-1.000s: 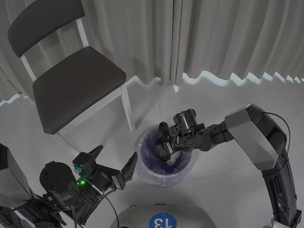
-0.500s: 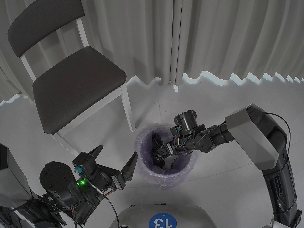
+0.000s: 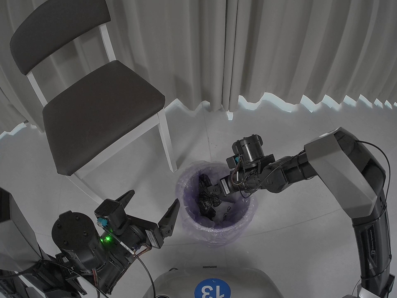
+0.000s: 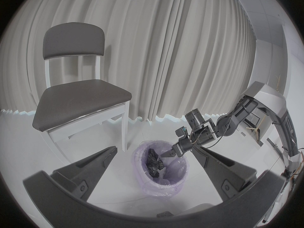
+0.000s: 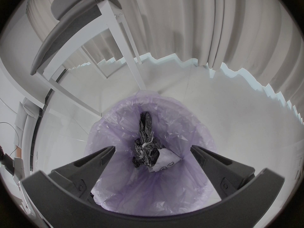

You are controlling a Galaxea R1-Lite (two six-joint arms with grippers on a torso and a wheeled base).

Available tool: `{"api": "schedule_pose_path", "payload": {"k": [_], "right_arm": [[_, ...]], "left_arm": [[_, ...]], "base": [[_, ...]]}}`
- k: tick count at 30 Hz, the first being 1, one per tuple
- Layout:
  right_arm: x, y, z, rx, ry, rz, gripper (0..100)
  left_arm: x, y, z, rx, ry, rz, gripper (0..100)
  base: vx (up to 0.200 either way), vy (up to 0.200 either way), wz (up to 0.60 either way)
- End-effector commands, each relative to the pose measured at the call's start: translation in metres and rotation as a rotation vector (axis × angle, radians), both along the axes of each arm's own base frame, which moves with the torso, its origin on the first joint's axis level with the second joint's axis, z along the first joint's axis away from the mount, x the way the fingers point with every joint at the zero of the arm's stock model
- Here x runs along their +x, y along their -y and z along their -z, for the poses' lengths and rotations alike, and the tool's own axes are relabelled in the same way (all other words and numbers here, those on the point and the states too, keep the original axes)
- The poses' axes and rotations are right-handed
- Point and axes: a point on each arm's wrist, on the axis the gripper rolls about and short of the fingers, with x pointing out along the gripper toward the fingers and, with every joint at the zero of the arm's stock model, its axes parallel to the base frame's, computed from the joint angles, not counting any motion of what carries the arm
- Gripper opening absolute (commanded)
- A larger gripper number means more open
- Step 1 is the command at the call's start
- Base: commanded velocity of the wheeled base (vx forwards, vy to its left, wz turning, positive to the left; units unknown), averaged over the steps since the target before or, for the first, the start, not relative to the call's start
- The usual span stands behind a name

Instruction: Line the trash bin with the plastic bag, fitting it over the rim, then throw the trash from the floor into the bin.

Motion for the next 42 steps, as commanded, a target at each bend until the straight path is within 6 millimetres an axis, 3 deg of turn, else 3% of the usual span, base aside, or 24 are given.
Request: {"api": "schedule_pose_path", "payload": {"k": [1, 5, 13, 17, 25, 28, 33, 37, 38, 42], "right_arm": [[-0.010, 0.010, -0.030, 0.018, 0.042, 0.008, 100], [-0.017, 0.012, -0.056, 0.032, 0.087, 0.016, 100], [-0.045, 0.034, -0.079, -0.012, 0.107, 0.081, 100], [-0.063, 0.068, -0.097, 0.004, 0.159, 0.133, 100], [-0.075, 0.114, -0.118, 0.034, 0.224, 0.242, 100], [-0.093, 0.138, -0.129, 0.073, 0.304, 0.297, 100], [-0.126, 0.161, -0.127, 0.164, 0.397, 0.365, 100], [-0.141, 0.163, -0.118, 0.223, 0.411, 0.378, 100], [-0.150, 0.164, -0.111, 0.240, 0.415, 0.372, 100], [-0.159, 0.164, -0.098, 0.251, 0.409, 0.351, 100]], "left_arm": [[0.000, 0.000, 0.001, -0.003, 0.000, 0.001, 100], [-0.001, -0.003, 0.001, 0.000, -0.001, -0.003, 100], [-0.003, -0.006, 0.000, -0.001, 0.000, -0.007, 100], [-0.004, -0.007, 0.003, 0.008, -0.013, -0.005, 100], [-0.003, -0.007, 0.009, 0.021, -0.035, -0.009, 100], [-0.003, -0.015, 0.013, 0.042, -0.054, -0.029, 100], [0.008, -0.020, 0.020, 0.073, -0.078, -0.040, 100], [0.017, -0.021, 0.038, 0.166, -0.125, -0.026, 100], [0.026, -0.025, 0.055, 0.237, -0.171, -0.017, 100], [0.046, -0.031, 0.073, 0.277, -0.221, 0.065, 100]], "base": [[0.000, 0.000, 0.00], [0.000, 0.000, 0.00], [0.000, 0.000, 0.00], [0.000, 0.000, 0.00], [0.000, 0.000, 0.00], [0.000, 0.000, 0.00], [0.000, 0.000, 0.00], [0.000, 0.000, 0.00], [0.000, 0.000, 0.00], [0.000, 0.000, 0.00]]}}
